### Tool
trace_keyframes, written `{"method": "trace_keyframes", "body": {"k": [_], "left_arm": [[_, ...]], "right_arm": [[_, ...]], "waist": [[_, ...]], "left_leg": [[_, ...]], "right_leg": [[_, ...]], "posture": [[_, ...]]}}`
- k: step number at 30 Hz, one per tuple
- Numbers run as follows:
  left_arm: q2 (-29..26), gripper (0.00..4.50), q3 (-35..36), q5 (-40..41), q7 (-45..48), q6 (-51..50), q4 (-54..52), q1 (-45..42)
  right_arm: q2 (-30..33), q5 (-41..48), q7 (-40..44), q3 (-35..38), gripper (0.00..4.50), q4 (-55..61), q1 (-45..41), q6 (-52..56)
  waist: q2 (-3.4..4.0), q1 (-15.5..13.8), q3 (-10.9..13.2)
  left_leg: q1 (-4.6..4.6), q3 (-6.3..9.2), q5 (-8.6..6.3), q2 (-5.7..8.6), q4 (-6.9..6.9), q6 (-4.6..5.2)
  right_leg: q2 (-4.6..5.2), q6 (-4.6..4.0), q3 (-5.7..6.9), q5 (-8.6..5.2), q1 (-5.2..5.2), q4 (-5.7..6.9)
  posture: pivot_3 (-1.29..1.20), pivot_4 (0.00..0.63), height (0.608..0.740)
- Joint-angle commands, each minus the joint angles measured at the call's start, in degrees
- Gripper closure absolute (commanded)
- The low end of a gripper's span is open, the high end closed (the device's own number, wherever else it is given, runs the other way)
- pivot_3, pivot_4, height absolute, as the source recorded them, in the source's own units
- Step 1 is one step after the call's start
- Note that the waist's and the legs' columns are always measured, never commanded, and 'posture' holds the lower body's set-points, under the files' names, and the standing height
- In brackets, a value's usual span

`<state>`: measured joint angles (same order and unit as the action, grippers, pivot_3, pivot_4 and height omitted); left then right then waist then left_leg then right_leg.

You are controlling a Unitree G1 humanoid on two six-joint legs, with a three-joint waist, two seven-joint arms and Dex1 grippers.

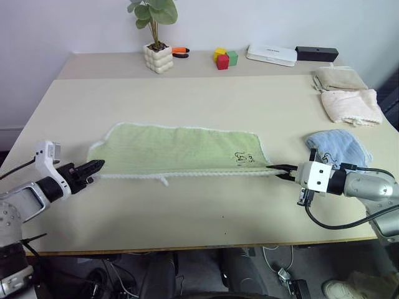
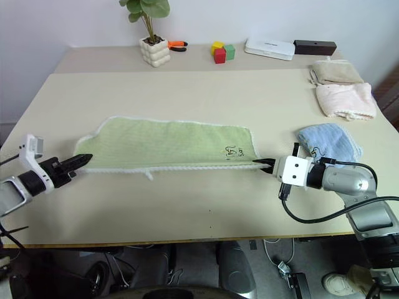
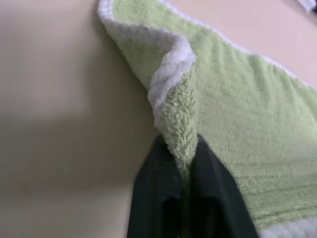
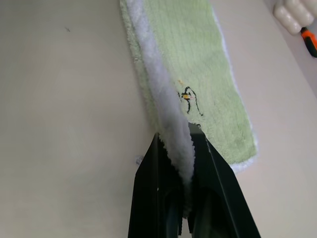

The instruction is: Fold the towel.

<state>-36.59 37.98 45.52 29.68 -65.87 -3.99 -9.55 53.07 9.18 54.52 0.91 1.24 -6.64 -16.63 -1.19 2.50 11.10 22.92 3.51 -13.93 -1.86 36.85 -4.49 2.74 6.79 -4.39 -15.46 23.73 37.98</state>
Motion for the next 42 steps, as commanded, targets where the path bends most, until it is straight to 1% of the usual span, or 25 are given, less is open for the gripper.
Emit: {"method": "trace_keyframes", "body": {"k": [1,4,6,8,10,12,13,14,15,17,18,19,21,23,26,29,33,36,38,40,41,42], "left_arm": [[0.56,2.47,4.19,1.38,-3.5,0.36,-1.31,0.22],[-0.63,0.96,4.87,1.19,-1.5,0.91,-1.58,4.62],[-2.72,0.96,5.51,0.69,2.11,3.32,-1.65,8.15],[-5.5,0.96,5.2,-2.42,6.98,10.97,-1.83,11.03],[-8.18,0.96,4.45,-6.32,13.63,21.87,-3.18,13.49],[-11.24,0.96,2.27,-13.75,20.91,39.25,-4.0,15.15],[-13.43,0.96,0.31,-17.09,24.11,45.84,-3.08,15.47],[-14.9,0.96,-1.67,-21.05,26.63,54.37,-1.66,15.47],[-15.82,0.96,-3.47,-24.7,28.16,63.12,0.18,14.97],[-17.24,0.96,-7.59,-29.39,31.35,75.94,3.34,13.43],[-17.64,0.96,-9.72,-30.92,32.75,80.59,4.96,12.61],[-17.75,0.96,-11.35,-31.31,33.73,82.09,6.32,11.94],[-18.33,0.96,-14.01,-32.78,36.71,88.96,9.54,12.36],[-19.77,0.96,-15.83,-32.7,40.51,92.98,12.34,13.2],[-21.62,0.96,-17.57,-30.92,44.09,94.25,16.24,11.2],[-22.78,0.96,-19.63,-32.85,44.71,97.83,21.61,8.21],[-21.29,0.96,-23.38,-36.91,41.84,100.66,27.03,5.59],[-18.87,0.96,-26.25,-41.34,35.98,101.66,30.41,2.75],[-17.31,0.96,-27.75,-41.62,34.27,99.48,30.7,1.35],[-16.46,0.96,-29.69,-41.61,34.63,97.98,30.66,0.71],[-16.39,1.49,-30.97,-42.05,35.31,97.39,31.12,0.46],[-16.34,1.79,-31.99,-42.49,35.74,97.45,31.59,0.27]], "right_arm": [[-0.42,-0.6,-0.73,1.53,4.5,0.48,-1.34,0.0],[-0.92,-1.29,-0.88,1.19,4.5,-0.02,-1.91,-0.25],[-1.35,-1.69,-1.21,1.08,4.5,-0.27,-2.06,-0.43],[-1.64,-1.97,-1.31,1.03,4.5,-0.42,-1.99,-0.52],[-1.95,-2.26,-1.47,1.02,4.5,-0.62,-1.97,-0.6],[-2.51,-2.85,-1.73,0.64,4.5,-1.08,-2.29,-0.88],[-2.74,-3.08,-1.72,0.43,4.5,-1.27,-2.49,-0.99],[-3.0,-3.19,-1.66,0.26,4.5,-1.41,-2.73,-0.96],[-3.19,-3.29,-1.6,0.15,4.5,-1.49,-2.94,-0.9],[-3.53,-3.57,-1.56,-0.06,4.5,-1.77,-3.48,-0.83],[-3.63,-3.71,-1.56,-0.13,4.5,-1.92,-3.66,-0.88],[-3.72,-3.81,-1.54,-0.14,4.5,-2.03,-3.78,-0.9],[-3.9,-4.03,-1.52,-0.11,4.5,-2.15,-3.89,-0.82],[-3.91,-4.21,-1.5,-0.02,4.5,-2.35,-3.91,-0.86],[-3.77,-4.31,-1.4,0.18,4.5,-2.58,-3.99,-0.74],[-3.67,-4.39,-1.56,0.39,4.5,-2.42,-3.81,-0.47],[-3.84,-4.54,-1.97,0.42,4.5,-1.68,-3.09,-0.18],[-3.84,-4.75,-2.09,0.3,4.5,-1.26,-2.84,-0.12],[-3.76,-4.95,-2.23,0.4,4.5,-1.22,-3.01,-0.16],[-3.63,-4.91,-2.2,0.62,4.5,-1.21,-3.22,0.02],[-3.59,-4.91,-2.21,0.68,4.5,-1.16,-3.25,0.1],[-3.56,-4.94,-2.22,0.68,4.5,-1.08,-3.22,0.15]], "waist": [[0.0,0.0,0.0],[0.0,0.17,0.0],[-0.01,0.26,0.01],[-0.02,0.12,0.01],[-0.03,-0.11,0.0],[-0.06,-0.37,-0.02],[-0.06,-0.53,-0.03],[-0.05,-0.77,-0.03],[0.0,-1.0,-0.05],[0.14,-1.31,-0.14],[0.14,-1.37,-0.14],[0.15,-1.38,-0.14],[0.15,-1.25,-0.13],[0.13,-1.01,-0.13],[0.13,-0.84,-0.12],[0.14,-0.85,-0.12],[0.15,-0.48,-0.12],[0.14,-0.17,-0.12],[0.14,-0.17,-0.12],[0.16,-0.23,-0.14],[0.18,-0.23,-0.14],[0.2,-0.22,-0.15]], "left_leg": [[-0.06,0.0,-0.02,0.0,0.0,0.03],[-0.34,-0.02,-0.12,0.0,-0.01,0.18],[-0.51,-0.06,-0.21,0.0,-0.02,0.31],[-0.51,-0.05,-0.22,-0.04,-0.03,0.32],[-0.51,-0.05,-0.22,-0.04,-0.02,0.32],[-0.5,-0.07,-0.22,-0.02,-0.01,0.31],[-0.49,-0.08,-0.22,-0.02,-0.02,0.31],[-0.49,-0.08,-0.22,-0.02,-0.02,0.31],[-0.49,-0.1,-0.22,-0.02,-0.03,0.31],[-0.49,-0.21,-0.22,-0.03,-0.08,0.31],[-0.5,-0.26,-0.23,-0.02,-0.12,0.31],[-0.5,-0.27,-0.23,-0.02,-0.15,0.32],[-0.49,-0.3,-0.24,-0.03,-0.22,0.34],[-0.5,-0.31,-0.25,-0.05,-0.32,0.36],[-0.51,-0.3,-0.24,-0.11,-0.42,0.37],[-0.51,-0.3,-0.24,-0.11,-0.42,0.37],[-0.52,-0.3,-0.25,-0.11,-0.43,0.38],[-0.54,-0.29,-0.25,-0.11,-0.47,0.38],[-0.54,-0.27,-0.25,-0.11,-0.46,0.38],[-0.54,-0.25,-0.24,-0.11,-0.44,0.39],[-0.55,-0.25,-0.24,-0.11,-0.44,0.38],[-0.56,-0.25,-0.24,-0.1,-0.45,0.38]], "right_leg": [[0.0,0.0,0.0,0.0,-0.05,-0.01],[0.0,-0.04,-0.01,-0.05,-0.31,-0.06],[0.0,-0.09,-0.05,-0.13,-0.46,-0.07],[-0.05,-0.14,-0.03,-0.16,-0.44,-0.06],[-0.03,-0.32,-0.02,-0.26,-0.46,-0.07],[0.02,-0.37,-0.01,-0.28,-0.51,-0.14],[0.02,-0.56,0.0,-0.39,-0.56,-0.27],[0.03,-0.57,0.01,-0.39,-0.61,-0.37],[0.04,-0.57,0.0,-0.39,-0.62,-0.42],[0.05,-0.58,-0.06,-0.39,-0.65,-0.61],[0.06,-0.58,-0.08,-0.39,-0.67,-0.68],[0.06,-0.57,-0.08,-0.38,-0.66,-0.7],[0.05,-0.56,-0.1,-0.38,-0.65,-0.74],[0.03,-0.53,-0.11,-0.37,-0.59,-0.75],[-0.04,-0.51,-0.1,-0.36,-0.53,-0.72],[-0.05,-0.51,-0.09,-0.36,-0.54,-0.71],[-0.04,-0.34,-0.09,-0.27,-0.55,-0.7],[-0.05,-0.3,-0.08,-0.25,-0.55,-0.68],[-0.06,-0.28,-0.07,-0.24,-0.55,-0.66],[-0.06,-0.18,-0.06,-0.18,-0.56,-0.64],[-0.05,-0.18,-0.06,-0.18,-0.58,-0.64],[-0.05,-0.17,-0.07,-0.18,-0.58,-0.64]], "posture": [[0.0,0.15,0.74],[0.0,0.15,0.74],[0.0,0.15,0.74],[0.0,0.15,0.74],[0.0,0.15,0.74],[0.0,0.15,0.74],[0.0,0.15,0.74],[0.0,0.15,0.74],[0.0,0.15,0.74],[0.0,0.15,0.74],[0.0,0.15,0.74],[0.0,0.15,0.74],[0.0,0.15,0.74],[0.0,0.15,0.74],[0.0,0.15,0.74],[0.0,0.15,0.74],[0.0,0.15,0.74],[0.0,0.15,0.74],[0.0,0.15,0.74],[0.0,0.15,0.74],[0.0,0.15,0.74],[0.0,0.15,0.74]]}}
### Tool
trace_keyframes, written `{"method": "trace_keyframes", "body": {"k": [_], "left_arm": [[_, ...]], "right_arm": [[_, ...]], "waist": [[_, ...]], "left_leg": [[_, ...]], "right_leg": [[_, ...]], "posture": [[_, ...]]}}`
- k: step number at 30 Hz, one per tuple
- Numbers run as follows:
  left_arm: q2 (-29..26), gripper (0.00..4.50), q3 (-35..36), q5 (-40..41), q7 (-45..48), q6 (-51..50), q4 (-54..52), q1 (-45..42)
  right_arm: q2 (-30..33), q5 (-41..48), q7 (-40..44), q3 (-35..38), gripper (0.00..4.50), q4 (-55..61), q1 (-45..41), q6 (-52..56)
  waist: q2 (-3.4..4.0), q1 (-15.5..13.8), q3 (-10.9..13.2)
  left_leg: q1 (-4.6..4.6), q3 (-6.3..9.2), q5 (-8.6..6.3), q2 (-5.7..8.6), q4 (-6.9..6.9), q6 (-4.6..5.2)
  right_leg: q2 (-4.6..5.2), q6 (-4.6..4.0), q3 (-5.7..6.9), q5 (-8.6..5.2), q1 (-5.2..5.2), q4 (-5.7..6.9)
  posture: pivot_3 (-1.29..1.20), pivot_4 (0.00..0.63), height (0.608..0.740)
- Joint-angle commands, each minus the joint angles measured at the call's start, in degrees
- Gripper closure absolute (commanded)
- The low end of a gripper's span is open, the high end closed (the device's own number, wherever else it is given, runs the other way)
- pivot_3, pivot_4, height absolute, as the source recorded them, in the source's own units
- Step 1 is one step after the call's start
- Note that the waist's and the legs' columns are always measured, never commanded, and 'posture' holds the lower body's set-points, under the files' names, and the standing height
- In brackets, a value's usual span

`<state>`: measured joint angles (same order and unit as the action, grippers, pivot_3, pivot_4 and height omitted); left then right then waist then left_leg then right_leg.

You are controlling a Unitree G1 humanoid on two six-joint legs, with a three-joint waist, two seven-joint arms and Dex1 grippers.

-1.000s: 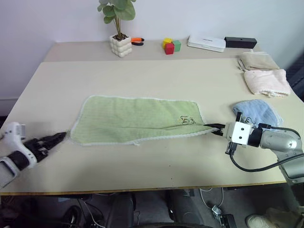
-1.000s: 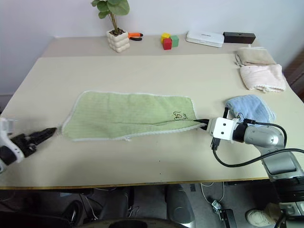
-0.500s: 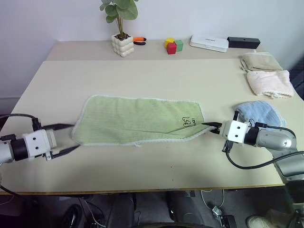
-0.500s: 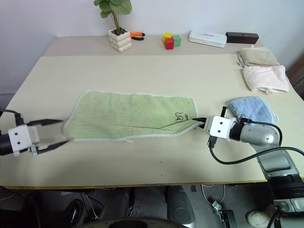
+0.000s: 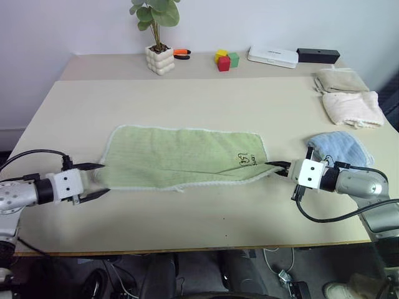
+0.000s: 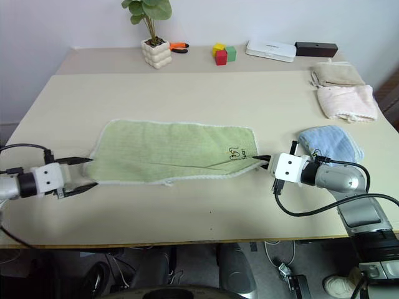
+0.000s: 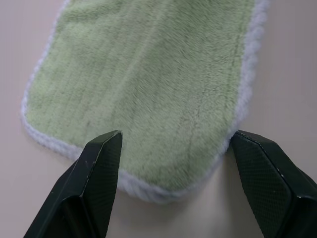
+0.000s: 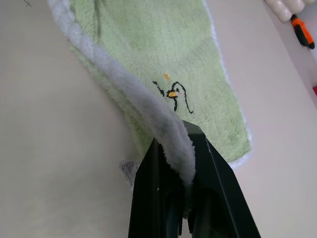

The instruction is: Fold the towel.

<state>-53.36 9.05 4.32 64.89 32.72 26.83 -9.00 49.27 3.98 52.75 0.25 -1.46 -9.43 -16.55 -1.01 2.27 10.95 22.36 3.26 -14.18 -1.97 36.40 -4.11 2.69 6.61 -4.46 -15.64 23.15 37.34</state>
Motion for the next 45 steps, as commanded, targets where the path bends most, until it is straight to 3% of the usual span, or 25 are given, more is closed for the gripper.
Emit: {"method": "trace_keyframes", "body": {"k": [1,5,6,12,20,27,32,38,45], "left_arm": [[0.74,2.27,-3.8,-1.37,0.53,-1.77,0.96,-0.52],[0.48,4.34,-5.51,-0.56,1.97,-3.21,0.71,-0.24],[0.18,4.47,-5.51,-0.07,2.56,-3.1,0.7,0.09],[-2.28,4.47,-3.44,4.04,6.3,-4.77,1.26,1.86],[-7.75,4.47,0.63,12.22,16.47,-2.81,-0.72,8.35],[-6.94,4.47,1.97,12.9,15.88,0.3,0.83,10.17],[-3.32,4.47,0.52,11.73,10.49,-3.13,3.21,0.97],[-0.58,4.47,-2.46,12.64,10.86,-18.24,1.09,-7.67],[2.72,4.47,-5.23,8.5,8.61,-21.97,7.29,-16.96]], "right_arm": [[0.25,0.25,-0.46,1.34,4.5,1.7,-0.38,0.14],[0.23,0.18,-0.63,1.58,4.5,1.99,-0.28,0.35],[0.22,0.21,-0.66,1.63,4.5,2.06,-0.25,0.43],[0.49,2.07,0.28,2.45,4.5,3.03,1.11,1.79],[6.06,10.69,9.4,6.56,4.5,9.03,8.94,7.1],[9.08,15.05,13.79,8.68,4.5,15.64,15.12,13.0],[7.4,14.96,10.84,7.44,4.5,13.55,8.17,17.17],[3.5,13.49,8.07,4.61,4.5,8.05,-1.08,20.13],[-0.29,9.52,7.29,1.14,4.5,-0.7,-9.05,18.86]], "waist": [[0.05,0.02,-0.03],[0.34,-0.05,-0.2],[0.38,-0.05,-0.22],[0.39,0.35,-0.23],[0.37,0.24,-0.22],[0.35,0.17,-0.21],[0.33,0.14,-0.21],[0.32,0.28,-0.21],[0.33,0.28,-0.2]], "left_leg": [[0.0,0.0,0.0,0.0,0.0,0.0],[-0.05,0.0,0.0,0.01,0.0,0.0],[-0.07,0.0,0.0,0.01,0.0,0.0],[-0.09,0.0,0.0,0.0,-0.06,0.0],[-0.11,-0.01,0.0,-0.02,-0.16,0.01],[-0.11,-0.02,-0.01,-0.03,-0.16,0.01],[-0.07,-0.02,-0.01,-0.02,-0.06,0.01],[-0.05,0.03,-0.01,-0.02,-0.14,0.01],[-0.04,0.05,-0.01,-0.01,-0.15,0.01]], "right_leg": [[0.0,0.0,0.0,0.0,0.0,0.0],[0.0,0.0,0.0,0.0,-0.05,0.0],[0.0,0.0,0.0,0.0,-0.06,0.0],[-0.01,-0.01,-0.01,-0.01,-0.05,0.01],[-0.02,-0.05,-0.02,-0.03,-0.02,0.0],[-0.02,-0.21,-0.02,-0.12,-0.02,-0.02],[-0.02,-0.22,-0.01,-0.12,-0.03,-0.03],[-0.04,0.0,0.02,-0.01,0.01,-0.02],[-0.05,0.01,0.03,-0.01,0.04,0.0]], "posture": [[0.0,0.15,0.74],[0.0,0.15,0.74],[0.0,0.15,0.74],[0.0,0.15,0.74],[0.0,0.15,0.74],[0.0,0.15,0.74],[0.0,0.15,0.74],[0.0,0.15,0.74],[0.0,0.15,0.74]]}}
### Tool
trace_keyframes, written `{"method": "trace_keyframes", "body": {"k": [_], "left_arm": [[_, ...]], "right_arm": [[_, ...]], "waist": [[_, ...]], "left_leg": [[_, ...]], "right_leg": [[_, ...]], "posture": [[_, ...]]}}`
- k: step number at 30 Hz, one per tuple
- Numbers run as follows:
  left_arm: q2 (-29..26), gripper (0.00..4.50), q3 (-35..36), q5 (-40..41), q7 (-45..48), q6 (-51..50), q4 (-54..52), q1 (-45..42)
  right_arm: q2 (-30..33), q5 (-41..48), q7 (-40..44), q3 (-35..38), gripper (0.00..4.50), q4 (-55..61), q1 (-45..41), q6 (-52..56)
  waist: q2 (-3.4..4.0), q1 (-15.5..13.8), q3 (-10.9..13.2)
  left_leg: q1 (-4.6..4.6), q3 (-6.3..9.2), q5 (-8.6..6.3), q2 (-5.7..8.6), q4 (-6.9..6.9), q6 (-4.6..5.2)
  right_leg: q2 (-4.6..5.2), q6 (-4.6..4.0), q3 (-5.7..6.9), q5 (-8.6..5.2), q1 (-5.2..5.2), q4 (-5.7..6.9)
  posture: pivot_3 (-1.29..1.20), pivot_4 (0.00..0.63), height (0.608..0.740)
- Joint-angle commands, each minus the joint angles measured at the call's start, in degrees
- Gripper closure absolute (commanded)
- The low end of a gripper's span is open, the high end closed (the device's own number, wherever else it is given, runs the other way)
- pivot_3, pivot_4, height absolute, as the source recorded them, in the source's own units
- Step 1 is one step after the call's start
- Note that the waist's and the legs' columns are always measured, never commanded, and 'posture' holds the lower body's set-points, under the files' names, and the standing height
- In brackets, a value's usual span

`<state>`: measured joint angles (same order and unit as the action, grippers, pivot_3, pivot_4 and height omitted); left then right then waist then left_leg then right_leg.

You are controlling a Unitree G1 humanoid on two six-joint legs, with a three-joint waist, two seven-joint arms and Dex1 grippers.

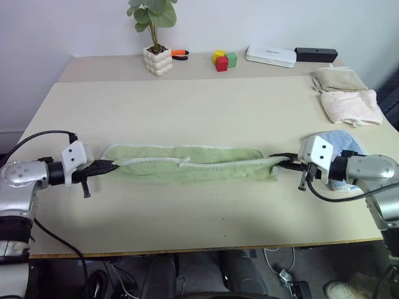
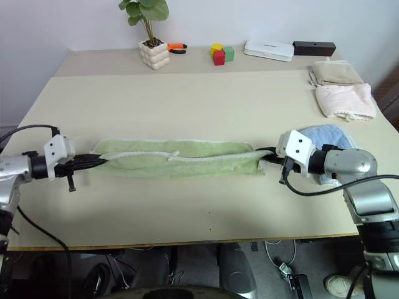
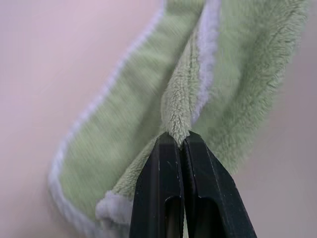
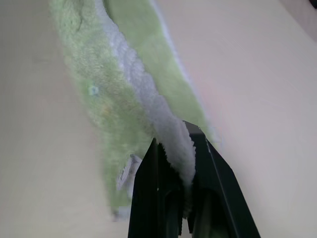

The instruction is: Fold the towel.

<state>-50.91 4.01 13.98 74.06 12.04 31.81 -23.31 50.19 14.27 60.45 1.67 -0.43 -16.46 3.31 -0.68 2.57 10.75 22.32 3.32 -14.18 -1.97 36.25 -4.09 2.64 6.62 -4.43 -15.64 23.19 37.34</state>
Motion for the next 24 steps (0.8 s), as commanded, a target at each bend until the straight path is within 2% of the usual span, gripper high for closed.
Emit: {"method": "trace_keyframes", "body": {"k": [1,10,24], "left_arm": [[0.88,4.47,-0.46,-1.67,-1.22,-1.23,3.61,-3.96],[1.52,4.47,0.48,-2.87,-2.13,-0.19,9.91,-8.39],[3.31,4.47,2.64,-2.68,-8.17,0.38,11.27,-6.08]], "right_arm": [[-1.71,-1.33,-0.44,-0.69,4.5,-2.86,-2.76,-1.55],[-3.51,-4.56,-1.89,-0.99,4.5,-9.32,-5.69,-5.26],[-6.43,-8.4,-3.42,-3.96,4.5,-13.85,-7.42,-7.17]], "waist": [[0.0,-0.03,0.0],[0.0,0.03,0.0],[0.0,0.03,0.0]], "left_leg": [[0.0,0.0,0.0,0.0,0.0,0.0],[0.03,0.01,0.0,0.01,0.01,0.0],[0.02,0.02,0.0,0.01,0.01,0.0]], "right_leg": [[0.0,0.0,0.0,0.0,0.0,0.0],[0.01,0.0,0.01,0.0,0.03,0.04],[0.01,0.01,0.01,0.01,0.03,0.08]], "posture": [[0.0,0.15,0.74],[0.0,0.15,0.74],[0.0,0.15,0.74]]}}
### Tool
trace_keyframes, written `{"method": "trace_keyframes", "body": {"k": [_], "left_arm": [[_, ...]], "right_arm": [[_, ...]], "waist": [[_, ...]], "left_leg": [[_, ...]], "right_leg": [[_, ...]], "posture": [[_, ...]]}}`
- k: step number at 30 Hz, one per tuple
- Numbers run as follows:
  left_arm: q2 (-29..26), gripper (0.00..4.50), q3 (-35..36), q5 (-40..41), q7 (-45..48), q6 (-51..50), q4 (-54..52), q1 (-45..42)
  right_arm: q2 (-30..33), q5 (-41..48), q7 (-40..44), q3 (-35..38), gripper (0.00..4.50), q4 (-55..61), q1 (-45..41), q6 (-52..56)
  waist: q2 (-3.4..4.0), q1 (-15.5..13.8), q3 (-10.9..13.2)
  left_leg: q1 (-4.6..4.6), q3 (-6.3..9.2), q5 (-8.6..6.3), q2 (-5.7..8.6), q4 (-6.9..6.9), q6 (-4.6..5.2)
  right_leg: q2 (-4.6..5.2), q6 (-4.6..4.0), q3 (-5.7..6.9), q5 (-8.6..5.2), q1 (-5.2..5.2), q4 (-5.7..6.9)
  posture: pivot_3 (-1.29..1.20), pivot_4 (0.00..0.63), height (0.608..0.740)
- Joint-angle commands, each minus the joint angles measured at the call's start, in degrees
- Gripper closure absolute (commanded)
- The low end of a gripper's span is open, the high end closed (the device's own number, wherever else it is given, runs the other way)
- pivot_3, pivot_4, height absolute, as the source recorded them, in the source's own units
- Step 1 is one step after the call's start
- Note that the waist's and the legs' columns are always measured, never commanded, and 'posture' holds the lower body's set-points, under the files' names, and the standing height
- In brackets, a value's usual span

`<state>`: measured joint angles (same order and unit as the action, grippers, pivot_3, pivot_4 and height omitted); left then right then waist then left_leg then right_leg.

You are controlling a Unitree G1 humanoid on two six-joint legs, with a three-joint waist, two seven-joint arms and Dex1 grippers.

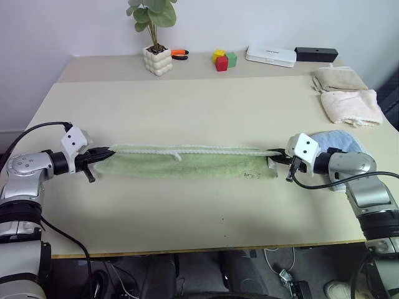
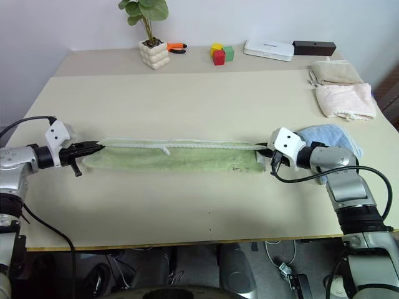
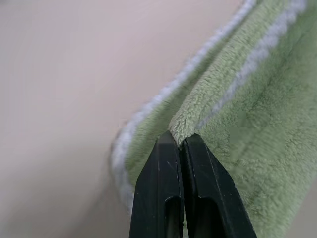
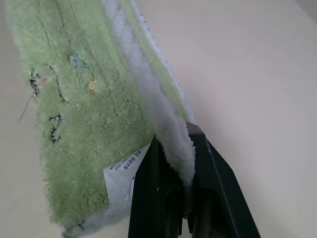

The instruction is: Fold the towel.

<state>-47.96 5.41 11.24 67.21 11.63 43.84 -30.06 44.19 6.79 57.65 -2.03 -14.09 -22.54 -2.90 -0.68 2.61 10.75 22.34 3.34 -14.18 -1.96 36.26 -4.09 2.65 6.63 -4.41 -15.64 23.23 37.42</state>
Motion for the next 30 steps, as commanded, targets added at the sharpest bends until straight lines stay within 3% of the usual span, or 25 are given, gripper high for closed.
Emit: {"method": "trace_keyframes", "body": {"k": [1,3,6,13,14,18,26,29,30], "left_arm": [[0.59,4.47,1.26,0.26,-1.3,0.07,-0.69,0.72],[1.11,4.47,1.38,1.48,-0.33,-4.25,-0.11,0.2],[1.88,3.64,1.44,1.99,-0.35,-6.19,-1.12,-0.09],[2.54,0.36,2.95,1.15,-6.78,-7.07,1.18,-3.4],[2.6,0.33,3.24,1.51,-7.41,-8.51,1.72,-4.11],[3.57,0.33,6.09,2.41,-13.26,-9.78,5.64,-7.81],[3.77,0.33,7.25,4.02,-12.18,-13.04,4.66,-7.88],[4.14,1.17,9.24,6.53,-13.04,-18.18,2.3,-8.37],[4.71,1.63,10.4,7.98,-14.39,-20.51,-0.14,-8.47]], "right_arm": [[-0.79,-1.49,-1.09,-0.42,4.5,-0.57,-1.46,-1.31],[-1.63,-2.08,-2.11,-0.57,4.5,-1.5,-1.99,-1.58],[-2.65,-2.25,-2.77,-0.56,3.58,-2.78,-2.81,-1.86],[-3.48,-3.13,-5.19,-0.26,0.32,-3.63,-3.6,-1.56],[-3.59,-2.93,-5.33,-0.17,0.02,-3.61,-3.65,-1.02],[-4.9,-2.66,-8.37,1.01,0.02,-4.76,-5.18,-0.58],[-6.72,1.89,-11.5,4.68,0.02,-2.26,-6.26,3.61],[-7.42,4.2,-12.8,6.58,0.84,1.43,-5.73,6.63],[-8.4,6.01,-14.67,8.08,1.31,3.9,-5.96,9.08]], "waist": [[0.0,-0.06,0.0],[-0.01,-0.07,0.0],[-0.01,-0.06,0.0],[-0.01,-0.07,0.0],[-0.01,-0.06,0.0],[-0.01,0.04,0.01],[-0.01,-0.02,0.01],[-0.02,-0.04,0.01],[-0.02,-0.04,0.01]], "left_leg": [[-0.01,0.0,0.0,0.0,0.0,0.0],[0.0,0.0,0.0,0.0,0.01,0.0],[0.0,0.0,0.0,0.0,0.01,0.0],[0.0,0.03,0.0,0.0,0.01,0.0],[0.0,0.04,0.0,0.0,0.01,0.0],[0.0,0.04,0.0,0.01,0.01,0.0],[0.0,0.05,0.0,0.02,0.0,-0.01],[0.02,0.08,0.0,0.01,0.0,-0.01],[0.03,0.09,0.0,0.01,0.0,-0.01]], "right_leg": [[0.0,0.0,0.0,0.0,0.0,0.01],[0.0,0.0,0.0,0.0,0.0,0.01],[0.0,0.0,0.0,0.0,0.0,0.02],[0.0,0.0,0.02,0.0,0.0,0.03],[0.0,0.0,0.03,0.0,0.0,0.03],[0.0,0.01,0.03,0.0,0.0,0.03],[0.01,0.0,0.04,0.01,0.01,0.05],[0.01,0.0,0.06,0.01,0.01,0.05],[0.01,0.0,0.06,0.01,0.01,0.05]], "posture": [[0.0,0.15,0.74],[0.0,0.15,0.74],[0.0,0.15,0.74],[0.0,0.15,0.74],[0.0,0.15,0.74],[0.0,0.15,0.74],[0.0,0.15,0.74],[0.0,0.15,0.74],[0.0,0.15,0.74]]}}
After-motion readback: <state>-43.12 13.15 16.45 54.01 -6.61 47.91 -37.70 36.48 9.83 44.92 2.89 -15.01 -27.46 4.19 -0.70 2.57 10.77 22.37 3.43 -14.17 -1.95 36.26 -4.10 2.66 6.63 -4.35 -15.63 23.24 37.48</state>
